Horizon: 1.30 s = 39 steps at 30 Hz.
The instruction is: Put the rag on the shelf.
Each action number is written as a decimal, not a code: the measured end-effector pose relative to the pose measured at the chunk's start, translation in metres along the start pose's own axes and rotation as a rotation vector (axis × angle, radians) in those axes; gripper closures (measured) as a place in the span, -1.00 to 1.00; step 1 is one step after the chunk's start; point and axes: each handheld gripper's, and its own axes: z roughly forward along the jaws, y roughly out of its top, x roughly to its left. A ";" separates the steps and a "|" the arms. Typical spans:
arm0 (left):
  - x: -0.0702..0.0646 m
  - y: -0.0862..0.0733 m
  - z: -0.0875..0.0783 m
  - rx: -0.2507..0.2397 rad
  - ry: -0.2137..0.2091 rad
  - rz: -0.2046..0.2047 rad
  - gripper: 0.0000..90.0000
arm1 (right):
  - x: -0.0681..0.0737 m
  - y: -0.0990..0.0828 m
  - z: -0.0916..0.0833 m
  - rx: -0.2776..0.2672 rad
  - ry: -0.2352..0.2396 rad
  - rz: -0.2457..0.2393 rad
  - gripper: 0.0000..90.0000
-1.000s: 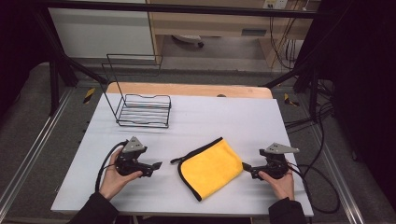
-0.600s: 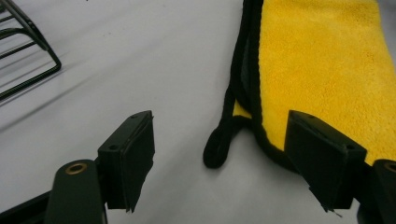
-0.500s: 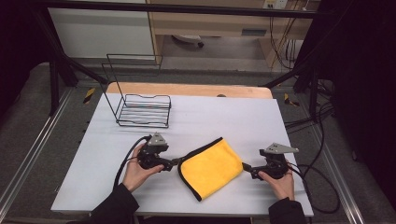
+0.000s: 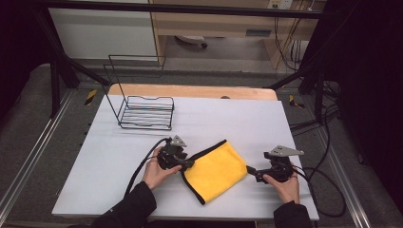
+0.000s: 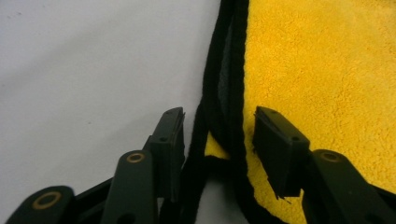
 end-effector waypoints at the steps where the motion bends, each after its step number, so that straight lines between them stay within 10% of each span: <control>1: 0.000 0.000 0.001 0.002 -0.004 -0.004 0.20 | 0.000 0.000 0.000 0.001 0.001 -0.003 -0.95; 19: -0.005 0.005 0.004 0.057 -0.059 -0.034 0.68 | -0.001 0.000 0.002 0.004 0.008 0.002 -0.94; 39: -0.040 -0.015 -0.041 0.061 0.038 0.039 0.78 | 0.009 0.008 0.008 0.012 0.034 0.000 -0.87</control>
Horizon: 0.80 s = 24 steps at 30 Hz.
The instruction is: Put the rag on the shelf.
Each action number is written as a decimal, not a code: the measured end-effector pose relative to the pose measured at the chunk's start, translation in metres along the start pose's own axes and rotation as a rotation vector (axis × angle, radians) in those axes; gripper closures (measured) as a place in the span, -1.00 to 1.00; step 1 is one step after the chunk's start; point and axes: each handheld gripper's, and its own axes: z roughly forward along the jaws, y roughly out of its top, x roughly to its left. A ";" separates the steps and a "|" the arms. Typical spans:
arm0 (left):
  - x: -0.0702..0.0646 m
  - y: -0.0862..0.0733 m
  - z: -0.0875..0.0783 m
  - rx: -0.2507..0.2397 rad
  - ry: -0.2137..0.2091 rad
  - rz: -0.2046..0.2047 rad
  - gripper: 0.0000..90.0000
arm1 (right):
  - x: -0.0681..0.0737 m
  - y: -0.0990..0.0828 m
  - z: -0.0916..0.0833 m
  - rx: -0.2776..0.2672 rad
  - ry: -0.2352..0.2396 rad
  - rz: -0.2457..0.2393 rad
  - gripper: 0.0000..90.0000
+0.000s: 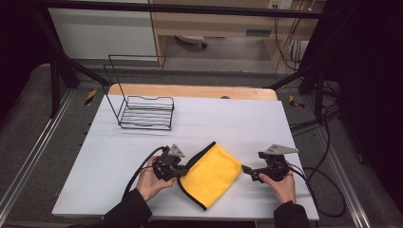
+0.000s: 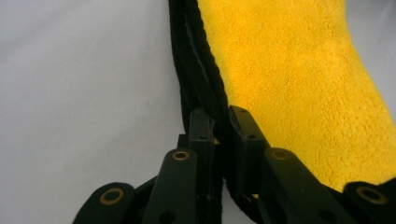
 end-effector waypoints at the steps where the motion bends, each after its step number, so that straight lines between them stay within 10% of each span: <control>1: 0.000 0.000 0.000 0.000 0.000 0.000 0.78 | 0.001 0.001 0.001 -0.001 -0.001 -0.002 -0.86; 14: 0.012 -0.026 0.008 -0.070 0.007 -0.091 0.75 | 0.030 0.049 0.033 -0.007 0.008 -0.067 -0.55; 24: 0.013 -0.027 0.008 -0.082 0.000 -0.085 0.72 | 0.038 0.064 0.098 0.169 0.028 -0.097 -0.06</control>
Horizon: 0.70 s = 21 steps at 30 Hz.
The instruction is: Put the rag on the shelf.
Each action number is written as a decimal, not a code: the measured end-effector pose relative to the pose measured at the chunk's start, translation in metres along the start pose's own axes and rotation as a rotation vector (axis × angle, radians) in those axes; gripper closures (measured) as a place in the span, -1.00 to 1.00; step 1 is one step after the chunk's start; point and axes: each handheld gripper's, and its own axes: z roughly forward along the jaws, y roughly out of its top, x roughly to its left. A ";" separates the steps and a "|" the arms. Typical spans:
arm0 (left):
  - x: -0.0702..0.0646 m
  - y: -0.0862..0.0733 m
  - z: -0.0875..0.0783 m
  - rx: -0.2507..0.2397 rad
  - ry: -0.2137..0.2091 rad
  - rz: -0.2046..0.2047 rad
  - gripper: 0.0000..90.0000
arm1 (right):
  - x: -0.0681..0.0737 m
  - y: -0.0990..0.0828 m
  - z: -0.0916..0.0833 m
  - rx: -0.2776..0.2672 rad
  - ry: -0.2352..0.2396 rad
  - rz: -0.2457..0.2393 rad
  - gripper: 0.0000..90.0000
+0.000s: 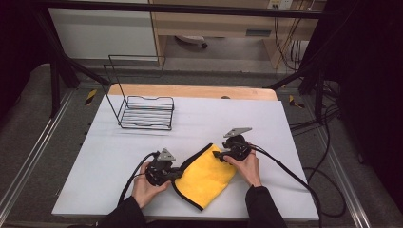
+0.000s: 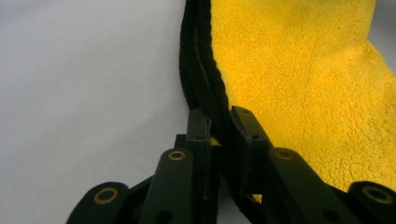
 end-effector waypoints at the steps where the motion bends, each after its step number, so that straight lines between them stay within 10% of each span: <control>1: 0.000 0.000 0.000 -0.002 -0.002 0.000 0.72 | -0.001 0.000 0.003 0.004 0.005 0.006 -0.01; 10: 0.006 0.005 0.004 -0.044 -0.004 -0.011 0.41 | 0.001 -0.001 0.007 -0.004 0.086 -0.011 0.81; 16: 0.009 0.012 0.015 -0.037 -0.010 0.002 0.15 | -0.002 0.005 -0.002 -0.119 0.032 -0.050 0.86; 21: 0.013 0.014 0.022 -0.027 -0.029 -0.013 0.14 | -0.009 0.003 0.007 -0.063 -0.001 -0.075 0.85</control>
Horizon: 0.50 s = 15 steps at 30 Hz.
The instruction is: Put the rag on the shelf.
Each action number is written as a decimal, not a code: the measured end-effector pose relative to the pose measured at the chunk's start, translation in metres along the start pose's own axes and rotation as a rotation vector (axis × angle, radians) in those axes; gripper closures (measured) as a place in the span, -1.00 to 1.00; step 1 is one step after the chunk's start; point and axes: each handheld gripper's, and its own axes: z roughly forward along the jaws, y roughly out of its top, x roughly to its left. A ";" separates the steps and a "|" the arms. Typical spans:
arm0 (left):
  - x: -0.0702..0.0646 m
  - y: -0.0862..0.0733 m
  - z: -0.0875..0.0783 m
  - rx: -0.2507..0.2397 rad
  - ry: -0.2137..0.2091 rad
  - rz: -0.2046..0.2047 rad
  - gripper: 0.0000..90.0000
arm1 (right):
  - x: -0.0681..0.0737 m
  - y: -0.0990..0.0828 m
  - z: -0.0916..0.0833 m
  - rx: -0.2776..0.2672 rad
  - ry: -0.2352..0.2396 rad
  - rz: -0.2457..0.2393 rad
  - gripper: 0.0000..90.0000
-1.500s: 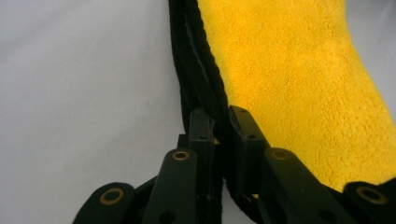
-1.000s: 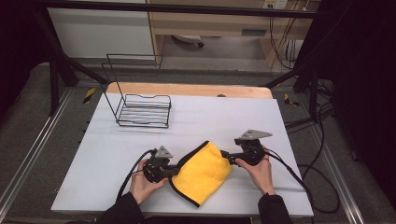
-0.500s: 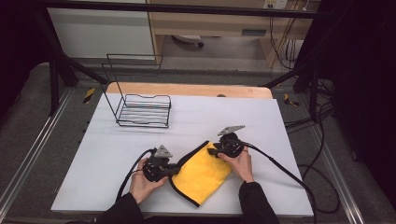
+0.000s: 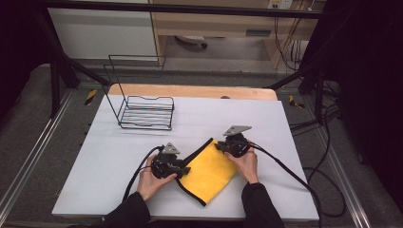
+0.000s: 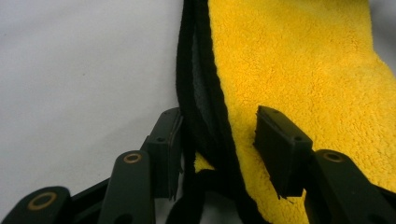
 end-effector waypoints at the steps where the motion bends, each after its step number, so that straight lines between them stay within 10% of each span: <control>1: 0.001 0.000 0.000 0.003 -0.003 0.001 0.14 | -0.001 -0.001 0.002 0.003 0.002 0.007 0.84; 10: -0.001 0.003 0.002 0.041 -0.024 0.000 0.47 | -0.004 -0.001 0.002 0.037 -0.016 0.016 0.47; 15: -0.004 0.004 0.001 0.052 -0.034 -0.012 0.69 | -0.004 -0.001 0.006 0.046 0.032 0.076 0.75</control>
